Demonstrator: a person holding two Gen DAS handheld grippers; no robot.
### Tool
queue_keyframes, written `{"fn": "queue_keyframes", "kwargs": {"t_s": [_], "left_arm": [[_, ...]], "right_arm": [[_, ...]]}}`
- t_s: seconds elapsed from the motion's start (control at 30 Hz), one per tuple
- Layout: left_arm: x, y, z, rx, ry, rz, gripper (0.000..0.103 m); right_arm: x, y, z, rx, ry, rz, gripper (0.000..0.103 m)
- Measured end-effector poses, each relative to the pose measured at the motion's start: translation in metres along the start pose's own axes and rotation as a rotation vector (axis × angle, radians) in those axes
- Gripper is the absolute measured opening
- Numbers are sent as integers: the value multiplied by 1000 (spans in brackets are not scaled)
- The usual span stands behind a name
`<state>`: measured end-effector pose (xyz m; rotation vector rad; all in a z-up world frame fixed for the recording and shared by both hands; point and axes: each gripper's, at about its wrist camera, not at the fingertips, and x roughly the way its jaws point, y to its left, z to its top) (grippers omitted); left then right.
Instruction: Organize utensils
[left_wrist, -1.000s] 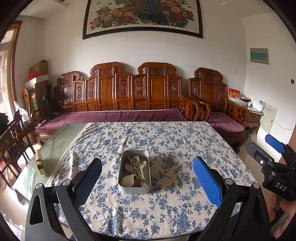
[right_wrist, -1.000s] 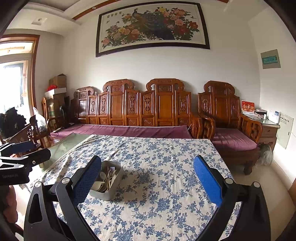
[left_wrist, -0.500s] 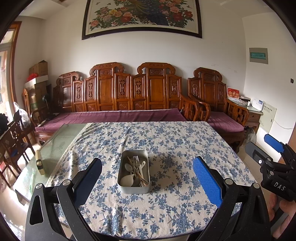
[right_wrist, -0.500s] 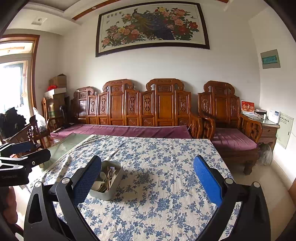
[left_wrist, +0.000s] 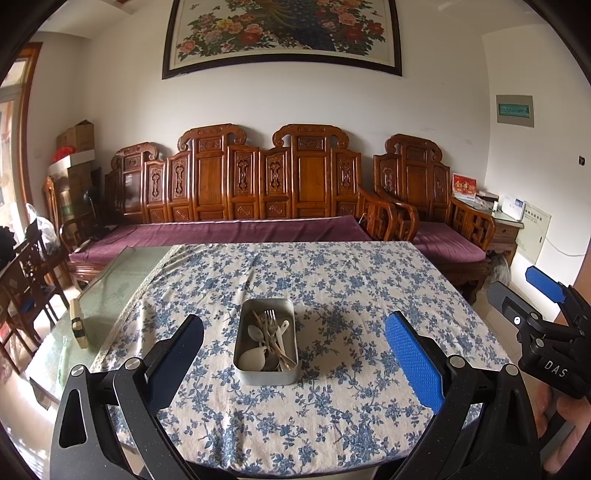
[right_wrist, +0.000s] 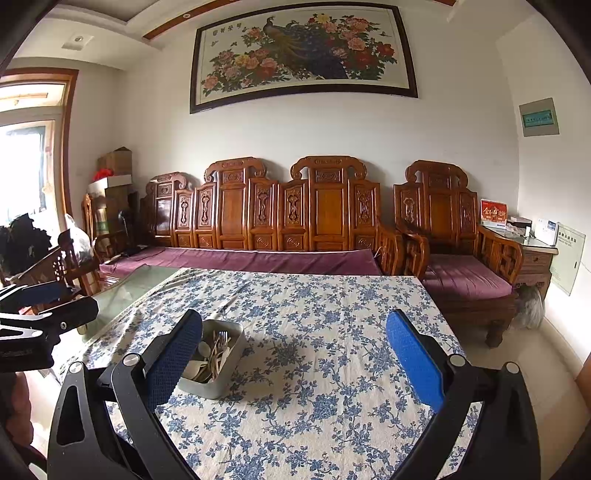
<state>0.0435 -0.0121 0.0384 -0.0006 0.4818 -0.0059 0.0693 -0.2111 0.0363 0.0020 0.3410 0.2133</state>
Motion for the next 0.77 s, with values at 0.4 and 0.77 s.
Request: {"fn": "queue_keyframes", "kwargs": {"t_s": [0.4, 0.77], "left_arm": [[-4, 1, 1, -1, -8, -12, 95], [-6, -2, 1, 3, -11, -14, 95]], "right_arm": [[-1, 1, -2, -2, -2, -2, 100], [0, 1, -2, -1, -2, -2, 100]]}}
